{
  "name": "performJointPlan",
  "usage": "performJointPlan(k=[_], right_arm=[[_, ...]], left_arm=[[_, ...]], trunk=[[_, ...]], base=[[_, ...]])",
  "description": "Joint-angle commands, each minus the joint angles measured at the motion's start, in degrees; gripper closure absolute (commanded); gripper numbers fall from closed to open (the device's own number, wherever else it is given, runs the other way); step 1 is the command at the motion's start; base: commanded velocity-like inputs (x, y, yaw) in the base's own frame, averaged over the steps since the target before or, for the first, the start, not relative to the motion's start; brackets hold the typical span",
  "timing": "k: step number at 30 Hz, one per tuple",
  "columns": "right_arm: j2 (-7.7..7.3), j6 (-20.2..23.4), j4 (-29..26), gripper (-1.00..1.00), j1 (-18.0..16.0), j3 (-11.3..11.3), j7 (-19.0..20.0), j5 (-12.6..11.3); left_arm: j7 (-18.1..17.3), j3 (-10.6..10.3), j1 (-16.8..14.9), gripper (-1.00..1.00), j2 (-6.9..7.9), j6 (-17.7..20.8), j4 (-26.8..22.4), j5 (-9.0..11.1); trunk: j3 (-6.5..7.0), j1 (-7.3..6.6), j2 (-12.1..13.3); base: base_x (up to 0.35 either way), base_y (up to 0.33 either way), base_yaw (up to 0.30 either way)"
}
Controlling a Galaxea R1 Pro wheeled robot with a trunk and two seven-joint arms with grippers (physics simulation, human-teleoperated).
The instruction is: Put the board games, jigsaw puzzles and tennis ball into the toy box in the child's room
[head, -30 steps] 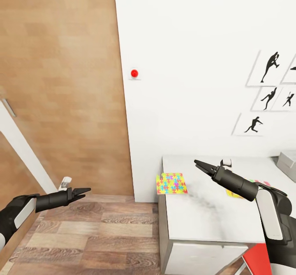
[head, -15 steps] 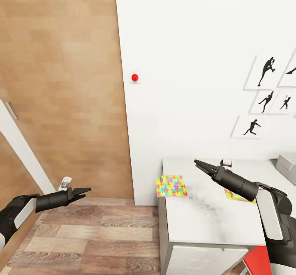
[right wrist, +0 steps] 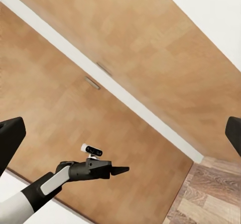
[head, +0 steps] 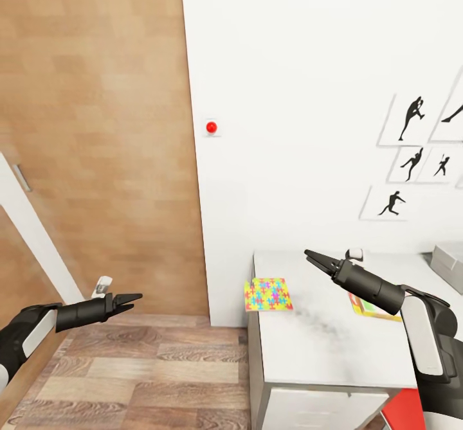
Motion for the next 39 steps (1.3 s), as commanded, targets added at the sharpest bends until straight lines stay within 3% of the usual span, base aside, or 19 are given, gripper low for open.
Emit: performJointPlan(k=[1,22,39], right_arm=[[0.01,0.21,0.0,-1.0,-0.06,-0.13,0.31,0.21],[0.0,0.21,0.04,-1.0,-0.06,-1.13,0.35,0.25],[-0.04,0.21,0.07,-1.0,-0.06,-1.18,0.33,0.33]], left_arm=[[-0.01,-0.31,-0.07,-1.0,0.08,0.42,0.0,0.46],[-0.09,-0.21,-0.07,-1.0,0.13,-0.01,-0.06,0.44],[-0.01,-0.22,-0.07,-1.0,0.13,-0.28,-0.06,0.37]], trunk=[[-0.03,0.04,-0.12],[1.95,0.04,-0.12],[3.55,0.04,-0.12]], base=[[0.0,0.0,0.0],[0.0,-0.002,0.0],[0.0,-0.159,0.0]])
